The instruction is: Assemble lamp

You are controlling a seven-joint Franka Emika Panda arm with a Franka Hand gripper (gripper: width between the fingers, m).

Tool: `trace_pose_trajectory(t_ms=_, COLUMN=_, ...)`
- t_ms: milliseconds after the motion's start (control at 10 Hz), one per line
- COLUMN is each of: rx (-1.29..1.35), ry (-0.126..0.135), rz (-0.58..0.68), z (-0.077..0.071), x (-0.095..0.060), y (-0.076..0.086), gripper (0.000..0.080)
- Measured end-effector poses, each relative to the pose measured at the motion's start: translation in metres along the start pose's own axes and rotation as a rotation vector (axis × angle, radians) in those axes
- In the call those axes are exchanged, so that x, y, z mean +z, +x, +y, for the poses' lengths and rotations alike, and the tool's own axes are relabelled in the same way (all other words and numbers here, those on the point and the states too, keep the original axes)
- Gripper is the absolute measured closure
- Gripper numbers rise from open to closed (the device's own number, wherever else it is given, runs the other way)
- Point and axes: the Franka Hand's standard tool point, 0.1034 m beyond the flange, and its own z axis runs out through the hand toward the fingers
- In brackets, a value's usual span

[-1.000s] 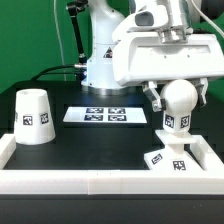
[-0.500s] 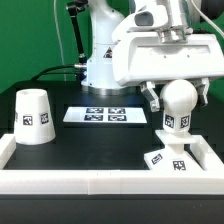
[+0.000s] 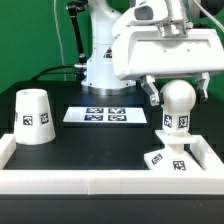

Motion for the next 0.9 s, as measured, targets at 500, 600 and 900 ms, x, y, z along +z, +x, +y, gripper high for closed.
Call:
trace_pose_trajectory(t_ms=500, rx=0.023, ry=0.022, rz=-0.022, z=-0.004, x=-0.004, y=0.002, gripper=0.0100)
trace_pose_trajectory(t_ms=600, rx=0.037, ry=0.048, rz=-0.052, z=-0.010, x=-0.002, y=0.001, gripper=0.0100)
trace_pose_trajectory(t_ms=900, rx=0.053, ry=0.144, rz=-0.225, z=-0.017, x=0.000, y=-0.002, gripper=0.0100)
